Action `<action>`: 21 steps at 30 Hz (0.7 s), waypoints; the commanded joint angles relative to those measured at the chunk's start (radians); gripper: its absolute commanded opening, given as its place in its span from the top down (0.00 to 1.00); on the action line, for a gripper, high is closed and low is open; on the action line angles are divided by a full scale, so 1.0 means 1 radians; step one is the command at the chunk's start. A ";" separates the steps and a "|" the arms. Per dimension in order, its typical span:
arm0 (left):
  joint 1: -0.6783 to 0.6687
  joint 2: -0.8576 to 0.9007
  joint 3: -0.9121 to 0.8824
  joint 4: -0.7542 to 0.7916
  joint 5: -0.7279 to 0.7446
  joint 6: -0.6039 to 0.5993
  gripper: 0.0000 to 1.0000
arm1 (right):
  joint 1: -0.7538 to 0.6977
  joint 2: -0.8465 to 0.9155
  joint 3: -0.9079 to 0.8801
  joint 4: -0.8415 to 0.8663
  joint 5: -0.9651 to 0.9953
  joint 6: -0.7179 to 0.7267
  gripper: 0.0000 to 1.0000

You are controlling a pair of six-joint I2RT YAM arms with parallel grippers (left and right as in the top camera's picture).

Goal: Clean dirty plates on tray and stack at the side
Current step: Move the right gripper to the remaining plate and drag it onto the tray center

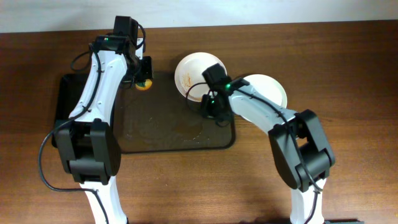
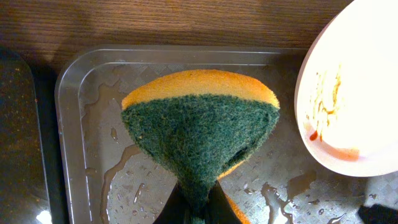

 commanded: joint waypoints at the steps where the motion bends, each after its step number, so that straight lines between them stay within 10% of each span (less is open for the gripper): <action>1: 0.004 0.000 -0.004 0.002 0.007 0.016 0.99 | 0.060 0.005 0.027 -0.002 -0.013 -0.010 0.77; 4: 0.004 0.000 -0.004 0.002 0.007 0.016 0.99 | 0.050 -0.004 0.073 -0.004 0.055 -0.009 0.75; 7: 0.004 0.000 -0.004 0.003 0.008 0.016 0.99 | 0.045 -0.004 0.105 0.019 0.217 -0.004 0.43; 12: 0.000 0.000 -0.004 0.003 0.007 0.016 0.99 | 0.045 0.063 0.103 0.074 0.377 0.175 0.21; 21: 0.000 0.000 -0.004 0.003 0.007 0.016 0.99 | 0.048 0.084 0.102 0.111 0.206 0.138 0.23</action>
